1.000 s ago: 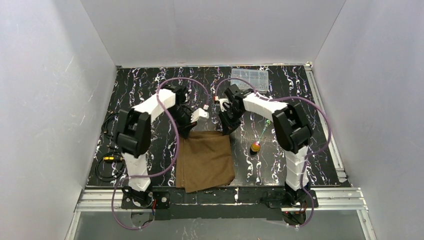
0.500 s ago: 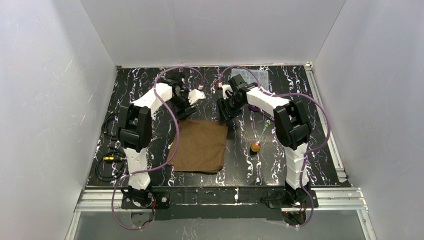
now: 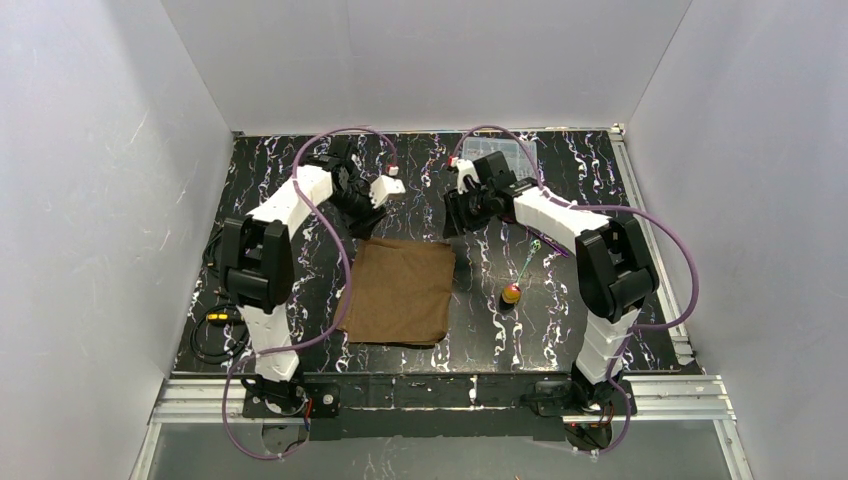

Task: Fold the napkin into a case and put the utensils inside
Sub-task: Turn over the upper triangle folded napkin at the center of the board, then smooth out the lower triangle-folded napkin at the center of the board.

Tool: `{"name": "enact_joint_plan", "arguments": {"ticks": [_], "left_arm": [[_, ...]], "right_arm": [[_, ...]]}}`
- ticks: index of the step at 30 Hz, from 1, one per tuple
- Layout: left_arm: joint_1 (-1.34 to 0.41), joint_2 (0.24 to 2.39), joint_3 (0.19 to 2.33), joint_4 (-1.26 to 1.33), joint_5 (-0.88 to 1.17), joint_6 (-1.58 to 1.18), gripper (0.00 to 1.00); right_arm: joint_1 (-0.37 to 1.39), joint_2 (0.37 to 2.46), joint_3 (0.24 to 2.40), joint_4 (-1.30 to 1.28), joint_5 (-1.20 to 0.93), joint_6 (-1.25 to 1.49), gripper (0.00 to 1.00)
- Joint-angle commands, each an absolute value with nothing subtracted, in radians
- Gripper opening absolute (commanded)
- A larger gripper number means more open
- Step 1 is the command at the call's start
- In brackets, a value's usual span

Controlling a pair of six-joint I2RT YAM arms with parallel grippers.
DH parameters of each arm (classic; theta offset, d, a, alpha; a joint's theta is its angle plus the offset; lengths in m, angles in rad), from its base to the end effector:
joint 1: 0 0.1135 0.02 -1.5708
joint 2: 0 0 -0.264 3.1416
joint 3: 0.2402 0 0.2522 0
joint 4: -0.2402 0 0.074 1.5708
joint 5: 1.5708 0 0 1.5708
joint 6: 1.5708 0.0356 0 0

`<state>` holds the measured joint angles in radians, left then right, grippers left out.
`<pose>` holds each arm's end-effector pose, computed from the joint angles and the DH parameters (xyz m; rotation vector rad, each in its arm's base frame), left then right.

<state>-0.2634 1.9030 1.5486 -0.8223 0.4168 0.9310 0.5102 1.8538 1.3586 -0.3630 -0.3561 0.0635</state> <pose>0.3801 -0.1174 0.2359 1.5622 2.1008 -0.3515 0.3499 0.2101 0.2221 -0.7085 2.3723 0.6865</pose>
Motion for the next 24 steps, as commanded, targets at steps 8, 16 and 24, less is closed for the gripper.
{"name": "enact_joint_plan", "arguments": {"ticks": [8,16,24], "left_arm": [[-0.272,1.995,1.557,-0.868,0.464,1.010,0.40],[-0.296,1.973,1.458,-0.789,0.437,1.051,0.47],[-0.309,1.958,1.422,-0.731,0.419,1.067,0.44]], "right_arm": [[0.520,1.862,1.320,-0.176,-0.463,0.147,0.50],[0.549,2.092,1.536,-0.118,-0.571,0.265,0.43],[0.598,2.252,1.640,-0.030,-0.624,0.354,0.41]]}}
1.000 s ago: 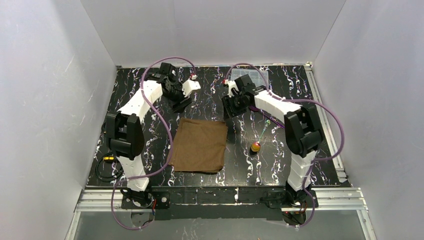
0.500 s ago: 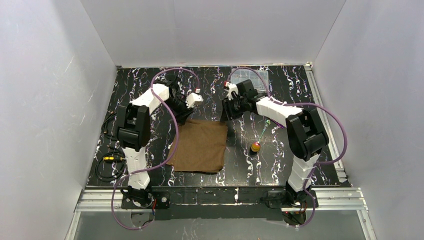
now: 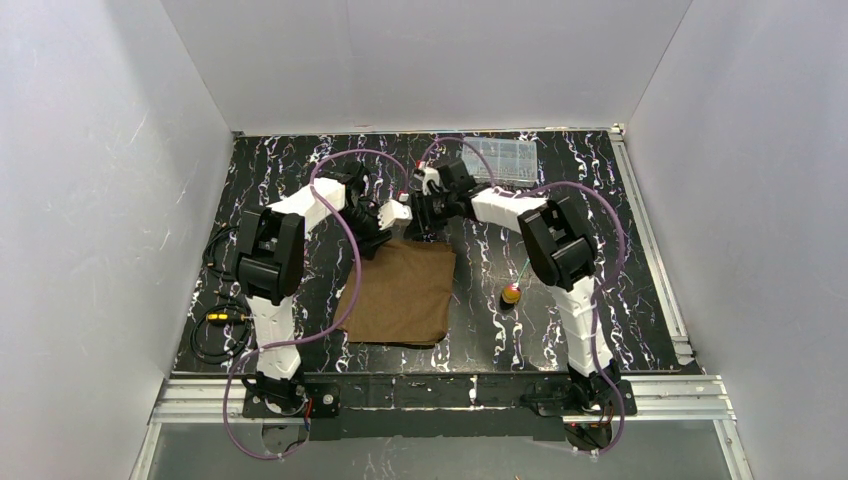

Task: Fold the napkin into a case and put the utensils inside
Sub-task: Smooth out the lower triangle-folded napkin at the center of the board.

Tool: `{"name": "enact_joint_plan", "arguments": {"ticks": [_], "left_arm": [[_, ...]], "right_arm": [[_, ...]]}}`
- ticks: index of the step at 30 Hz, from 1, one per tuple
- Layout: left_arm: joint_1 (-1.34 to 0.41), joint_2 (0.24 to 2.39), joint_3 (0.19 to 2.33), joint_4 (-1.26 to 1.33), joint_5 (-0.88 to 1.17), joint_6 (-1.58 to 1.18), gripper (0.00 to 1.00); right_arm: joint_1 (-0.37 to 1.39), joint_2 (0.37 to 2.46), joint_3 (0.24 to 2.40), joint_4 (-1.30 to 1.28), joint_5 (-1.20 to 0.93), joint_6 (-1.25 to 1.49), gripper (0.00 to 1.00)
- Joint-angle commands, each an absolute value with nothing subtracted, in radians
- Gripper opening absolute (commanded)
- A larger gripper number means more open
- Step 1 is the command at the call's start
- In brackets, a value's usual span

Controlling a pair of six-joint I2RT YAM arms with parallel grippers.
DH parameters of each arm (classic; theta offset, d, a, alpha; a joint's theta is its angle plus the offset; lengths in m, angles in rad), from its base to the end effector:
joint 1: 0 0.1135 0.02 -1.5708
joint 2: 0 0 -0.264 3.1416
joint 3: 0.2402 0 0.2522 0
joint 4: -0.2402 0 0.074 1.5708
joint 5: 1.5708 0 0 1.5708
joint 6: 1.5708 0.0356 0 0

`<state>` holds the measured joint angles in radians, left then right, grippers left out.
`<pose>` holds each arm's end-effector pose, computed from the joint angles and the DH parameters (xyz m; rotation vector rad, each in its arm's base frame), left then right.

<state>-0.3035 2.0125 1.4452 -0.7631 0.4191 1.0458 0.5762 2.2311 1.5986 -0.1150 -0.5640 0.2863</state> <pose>0.3746 -0.1325 0.1677 1.7650 2.0940 -0.4227 0.4016 0.2836 0.1548 -0.6487 2.3368 1.0723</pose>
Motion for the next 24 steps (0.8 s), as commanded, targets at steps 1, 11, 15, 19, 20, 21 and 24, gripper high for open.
{"name": "enact_joint_plan", "arguments": {"ticks": [1,11,15,19,20,21,24], "left_arm": [[-0.308,1.956,1.417,-0.715,0.413,1.065,0.38],[-0.313,1.920,1.398,-0.658,0.404,1.034,0.00],[-0.313,1.891,1.414,-0.664,0.418,0.990,0.00],[-0.313,1.876,1.440,-0.700,0.417,0.972,0.00],[-0.312,1.875,1.444,-0.707,0.418,0.974,0.00],[-0.313,1.873,1.444,-0.711,0.417,0.974,0.00],[-0.314,1.875,1.441,-0.713,0.409,0.977,0.00]], "right_arm": [[0.599,2.261,1.643,-0.016,-0.630,0.363,0.41],[0.616,2.317,1.667,0.044,-0.647,0.407,0.40],[0.625,2.343,1.693,0.060,-0.650,0.420,0.41],[0.632,2.368,1.715,0.086,-0.650,0.438,0.41],[0.633,2.376,1.728,0.094,-0.649,0.443,0.41],[0.635,2.387,1.746,0.094,-0.647,0.445,0.41],[0.642,2.421,1.800,0.093,-0.651,0.458,0.40]]}}
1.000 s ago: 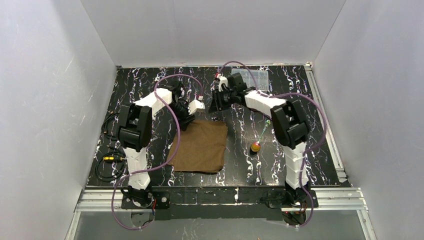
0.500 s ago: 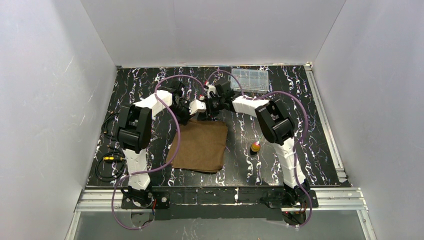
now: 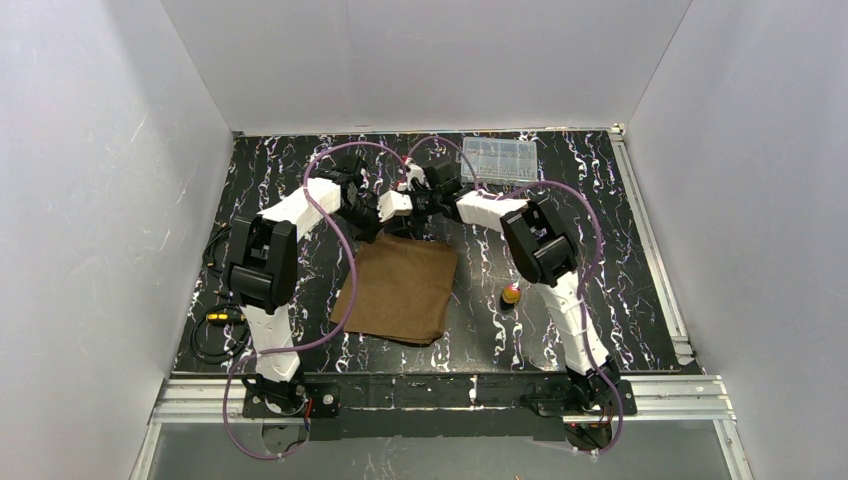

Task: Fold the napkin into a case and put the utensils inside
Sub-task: Smooth out the lower triangle-folded napkin at the center of the board.

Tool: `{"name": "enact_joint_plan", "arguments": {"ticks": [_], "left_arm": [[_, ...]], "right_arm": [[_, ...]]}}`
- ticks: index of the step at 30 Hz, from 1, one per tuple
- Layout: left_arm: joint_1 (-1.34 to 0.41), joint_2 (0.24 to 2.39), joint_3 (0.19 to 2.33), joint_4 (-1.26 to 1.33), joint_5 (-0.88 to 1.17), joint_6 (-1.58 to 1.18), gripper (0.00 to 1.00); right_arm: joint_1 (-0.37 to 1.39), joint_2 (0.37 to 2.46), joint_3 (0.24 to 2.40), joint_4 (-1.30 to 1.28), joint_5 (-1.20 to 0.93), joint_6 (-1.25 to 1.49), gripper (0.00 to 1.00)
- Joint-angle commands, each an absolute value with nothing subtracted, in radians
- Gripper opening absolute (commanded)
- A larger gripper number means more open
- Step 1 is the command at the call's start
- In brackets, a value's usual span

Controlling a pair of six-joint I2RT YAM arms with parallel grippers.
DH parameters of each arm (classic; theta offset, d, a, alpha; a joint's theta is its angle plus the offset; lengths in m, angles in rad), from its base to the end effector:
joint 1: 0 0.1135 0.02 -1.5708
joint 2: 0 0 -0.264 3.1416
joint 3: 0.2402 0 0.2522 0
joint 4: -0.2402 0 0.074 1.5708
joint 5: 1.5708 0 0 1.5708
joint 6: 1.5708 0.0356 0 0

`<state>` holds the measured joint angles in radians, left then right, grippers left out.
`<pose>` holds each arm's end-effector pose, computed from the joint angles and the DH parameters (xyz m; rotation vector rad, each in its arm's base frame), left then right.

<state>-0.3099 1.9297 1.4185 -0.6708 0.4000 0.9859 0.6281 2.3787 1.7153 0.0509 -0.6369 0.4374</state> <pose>0.3731 -0.1340 0.1943 1.6692 2.0316 -0.3309 0.4122 0.3255 0.1334 -0.6141 2.2631 1.2662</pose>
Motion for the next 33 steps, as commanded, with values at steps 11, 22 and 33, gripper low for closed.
{"name": "enact_joint_plan", "arguments": {"ticks": [11,22,33], "left_arm": [[-0.315,1.935,1.468,-0.590,0.311,0.916,0.00],[-0.317,2.030,1.515,-0.494,0.181,0.778,0.23],[-0.313,1.848,1.546,-0.710,0.305,0.757,0.65]], "right_arm": [[0.659,2.466,1.801,0.079,-0.734,0.461,0.27],[0.475,2.203,1.653,0.107,-0.565,0.434,0.64],[0.447,1.896,1.292,0.028,-0.382,0.386,0.63]]}}
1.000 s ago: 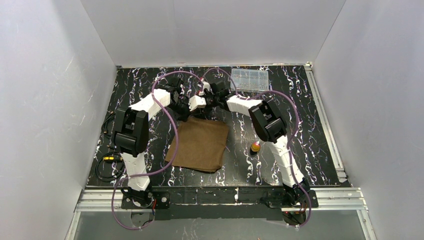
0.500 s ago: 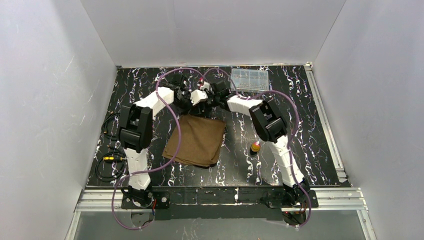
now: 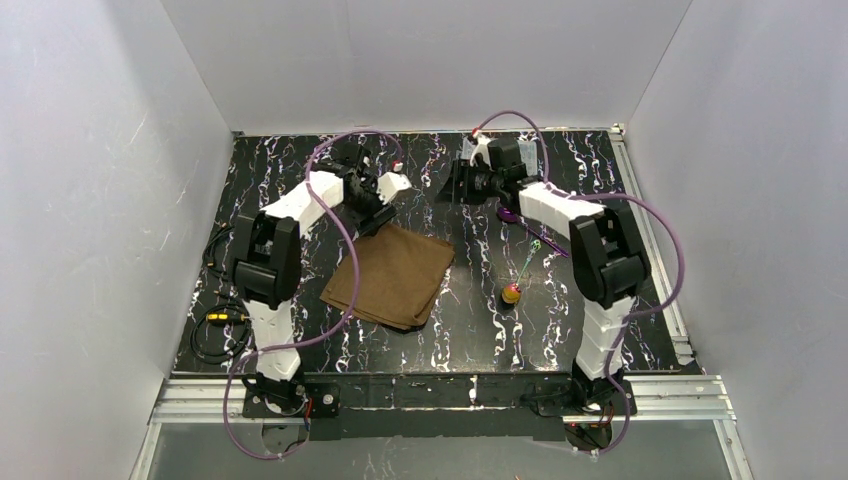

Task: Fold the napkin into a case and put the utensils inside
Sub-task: Smooth out the lower triangle-folded napkin at the center of the board.

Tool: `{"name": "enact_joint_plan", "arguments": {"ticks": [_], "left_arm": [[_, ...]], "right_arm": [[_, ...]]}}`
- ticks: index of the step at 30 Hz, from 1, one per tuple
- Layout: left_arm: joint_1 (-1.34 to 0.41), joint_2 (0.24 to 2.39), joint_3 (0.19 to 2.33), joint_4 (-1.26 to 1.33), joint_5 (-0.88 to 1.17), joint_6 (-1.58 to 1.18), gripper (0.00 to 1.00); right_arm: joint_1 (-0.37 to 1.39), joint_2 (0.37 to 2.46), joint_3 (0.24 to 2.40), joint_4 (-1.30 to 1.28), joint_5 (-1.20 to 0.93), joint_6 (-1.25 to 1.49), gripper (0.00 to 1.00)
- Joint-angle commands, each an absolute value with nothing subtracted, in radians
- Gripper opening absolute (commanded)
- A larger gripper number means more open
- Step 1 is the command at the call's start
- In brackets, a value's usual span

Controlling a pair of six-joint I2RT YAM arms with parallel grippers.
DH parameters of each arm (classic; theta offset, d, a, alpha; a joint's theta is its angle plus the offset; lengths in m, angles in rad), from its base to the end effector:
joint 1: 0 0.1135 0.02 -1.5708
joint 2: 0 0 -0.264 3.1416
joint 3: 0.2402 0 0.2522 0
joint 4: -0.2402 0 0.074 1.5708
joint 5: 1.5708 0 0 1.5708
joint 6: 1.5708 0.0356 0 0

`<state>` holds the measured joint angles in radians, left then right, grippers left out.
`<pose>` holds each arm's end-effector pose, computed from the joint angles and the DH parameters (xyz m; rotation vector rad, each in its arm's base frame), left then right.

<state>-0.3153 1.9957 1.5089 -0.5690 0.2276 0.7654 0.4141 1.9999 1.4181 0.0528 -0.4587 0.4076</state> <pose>0.4034 -0.1400 0.1979 1.3980 2.1789 -0.1362 0.4138 0.1991 0.2156 -0.2979 2.1707 0.9624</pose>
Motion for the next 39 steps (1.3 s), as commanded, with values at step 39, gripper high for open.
{"name": "enact_joint_plan", "arguments": {"ticks": [39], "left_arm": [[-0.927,1.350,0.703,-0.372,0.217,1.185,0.53]], "right_arm": [[0.533,1.509,0.862,0.096,-0.244,0.487,0.51]]}}
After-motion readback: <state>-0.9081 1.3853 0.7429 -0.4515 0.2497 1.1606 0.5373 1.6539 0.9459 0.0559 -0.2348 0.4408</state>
